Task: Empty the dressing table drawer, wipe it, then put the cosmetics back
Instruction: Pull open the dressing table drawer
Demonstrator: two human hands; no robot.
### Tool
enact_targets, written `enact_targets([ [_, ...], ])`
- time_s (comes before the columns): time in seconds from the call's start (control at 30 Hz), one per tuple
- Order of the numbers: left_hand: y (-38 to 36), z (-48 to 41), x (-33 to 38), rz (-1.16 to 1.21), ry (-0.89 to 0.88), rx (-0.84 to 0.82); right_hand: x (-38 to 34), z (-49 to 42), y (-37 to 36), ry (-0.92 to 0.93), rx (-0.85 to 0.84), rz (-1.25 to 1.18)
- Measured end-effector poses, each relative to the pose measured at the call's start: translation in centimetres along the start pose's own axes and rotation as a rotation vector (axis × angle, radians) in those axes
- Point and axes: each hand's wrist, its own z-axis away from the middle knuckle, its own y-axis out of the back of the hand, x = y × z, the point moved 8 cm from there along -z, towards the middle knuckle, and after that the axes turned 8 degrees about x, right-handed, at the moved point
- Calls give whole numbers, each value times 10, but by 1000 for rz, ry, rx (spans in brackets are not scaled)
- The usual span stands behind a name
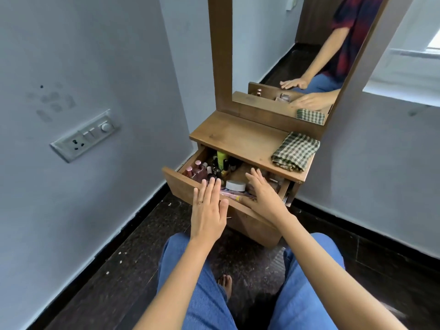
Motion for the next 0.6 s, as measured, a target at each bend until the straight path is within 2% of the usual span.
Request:
enact_targets([
  [0.1, 3, 11, -6, -21, 6, -37, -1, 14, -11, -118, -66, -43],
  [0.2, 10, 24, -12, -12, 44, -37, -10, 25, -19, -156, -112, -72],
  [0.6, 36, 63, -26, -3, 98, -64, -42, 56, -44, -59, -225, -58],
])
